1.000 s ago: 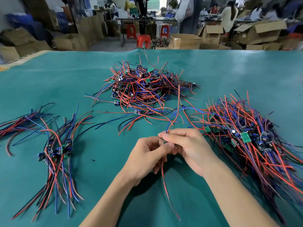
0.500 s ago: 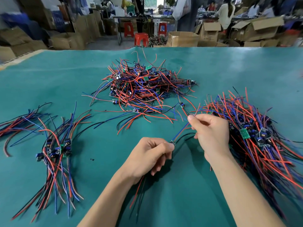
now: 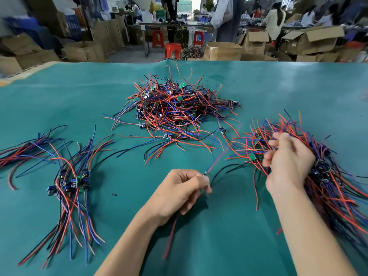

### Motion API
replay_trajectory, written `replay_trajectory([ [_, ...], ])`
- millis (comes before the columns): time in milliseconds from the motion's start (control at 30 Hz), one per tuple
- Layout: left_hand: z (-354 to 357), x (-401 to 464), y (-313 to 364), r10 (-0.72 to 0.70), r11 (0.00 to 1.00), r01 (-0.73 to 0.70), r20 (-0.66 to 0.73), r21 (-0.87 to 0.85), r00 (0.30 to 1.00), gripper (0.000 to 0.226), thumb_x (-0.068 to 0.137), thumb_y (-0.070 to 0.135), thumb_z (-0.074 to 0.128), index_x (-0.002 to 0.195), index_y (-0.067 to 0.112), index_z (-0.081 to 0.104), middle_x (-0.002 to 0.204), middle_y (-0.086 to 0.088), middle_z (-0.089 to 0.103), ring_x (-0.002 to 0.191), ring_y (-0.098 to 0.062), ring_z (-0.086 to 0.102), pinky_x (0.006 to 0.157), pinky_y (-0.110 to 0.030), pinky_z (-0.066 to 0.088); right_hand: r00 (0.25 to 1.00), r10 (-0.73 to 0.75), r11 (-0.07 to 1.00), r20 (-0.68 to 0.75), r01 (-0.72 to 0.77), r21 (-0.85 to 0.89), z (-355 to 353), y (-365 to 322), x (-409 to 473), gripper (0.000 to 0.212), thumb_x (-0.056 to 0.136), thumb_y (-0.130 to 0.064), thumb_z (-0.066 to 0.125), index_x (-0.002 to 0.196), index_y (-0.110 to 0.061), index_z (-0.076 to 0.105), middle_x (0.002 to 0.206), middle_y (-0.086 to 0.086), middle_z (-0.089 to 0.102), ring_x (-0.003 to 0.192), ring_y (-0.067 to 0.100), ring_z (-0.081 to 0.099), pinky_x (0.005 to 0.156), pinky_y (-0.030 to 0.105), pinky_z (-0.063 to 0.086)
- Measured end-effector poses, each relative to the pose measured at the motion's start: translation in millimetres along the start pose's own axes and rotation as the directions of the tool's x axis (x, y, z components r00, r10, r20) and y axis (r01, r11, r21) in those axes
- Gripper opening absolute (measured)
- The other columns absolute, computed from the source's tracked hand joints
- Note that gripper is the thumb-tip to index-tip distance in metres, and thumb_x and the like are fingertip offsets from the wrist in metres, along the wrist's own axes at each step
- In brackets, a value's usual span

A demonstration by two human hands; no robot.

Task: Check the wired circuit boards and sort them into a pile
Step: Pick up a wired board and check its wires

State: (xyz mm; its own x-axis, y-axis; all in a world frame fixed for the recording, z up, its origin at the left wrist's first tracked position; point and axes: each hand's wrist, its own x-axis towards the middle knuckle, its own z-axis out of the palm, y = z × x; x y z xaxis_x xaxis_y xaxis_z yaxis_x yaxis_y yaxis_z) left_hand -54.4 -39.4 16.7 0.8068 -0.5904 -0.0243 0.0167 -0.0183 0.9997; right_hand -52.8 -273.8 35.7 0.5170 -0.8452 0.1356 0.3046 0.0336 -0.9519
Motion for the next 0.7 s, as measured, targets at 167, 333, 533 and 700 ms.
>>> replay_trajectory([
  [167,-2,7,-6,-0.012,0.969,-0.017,-0.119,-0.247,0.993,0.023,0.098,0.011,0.056,0.110,-0.008,0.063,0.075,-0.009,0.059,0.060,-0.016,0.056,0.054,-0.022,0.047,0.896,0.082,0.978,0.436,0.012,-0.209,7,2,-35,0.031,0.071,-0.052,0.065,0.074,-0.023,0.074,0.061,-0.001,0.063,0.039,0.016,0.044,0.038,0.019,0.027],
  [333,-4,8,-7,-0.001,0.961,-0.021,-0.080,-0.274,0.997,0.023,0.101,0.000,0.046,0.115,-0.014,0.059,0.085,-0.014,0.064,0.069,-0.016,0.062,0.064,-0.023,0.053,0.631,0.092,0.886,0.771,0.301,-0.352,19,16,-69,0.019,0.073,-0.047,0.079,0.085,-0.032,0.075,0.088,-0.011,0.069,0.054,0.014,0.058,0.051,0.029,0.044],
  [533,-2,8,-6,-0.034,0.969,0.012,-0.086,-0.245,0.996,0.026,0.105,0.004,0.042,0.107,-0.015,0.061,0.081,-0.016,0.068,0.064,-0.020,0.065,0.058,-0.024,0.054,0.593,0.041,0.922,0.804,0.287,-0.260,17,14,-67,0.013,0.080,-0.031,0.077,0.080,-0.019,0.074,0.070,-0.004,0.072,0.062,0.008,0.066,0.061,0.027,0.050],
  [700,-2,7,-2,-0.109,0.958,0.091,-0.050,-0.271,0.993,0.027,0.105,0.011,0.045,0.108,-0.009,0.062,0.077,-0.021,0.069,0.055,-0.023,0.065,0.052,-0.026,0.054,0.668,-0.027,0.886,0.743,0.360,-0.292,17,7,-63,0.013,0.081,-0.034,0.072,0.080,-0.021,0.074,0.072,-0.010,0.073,0.067,0.006,0.067,0.062,0.030,0.057],
])
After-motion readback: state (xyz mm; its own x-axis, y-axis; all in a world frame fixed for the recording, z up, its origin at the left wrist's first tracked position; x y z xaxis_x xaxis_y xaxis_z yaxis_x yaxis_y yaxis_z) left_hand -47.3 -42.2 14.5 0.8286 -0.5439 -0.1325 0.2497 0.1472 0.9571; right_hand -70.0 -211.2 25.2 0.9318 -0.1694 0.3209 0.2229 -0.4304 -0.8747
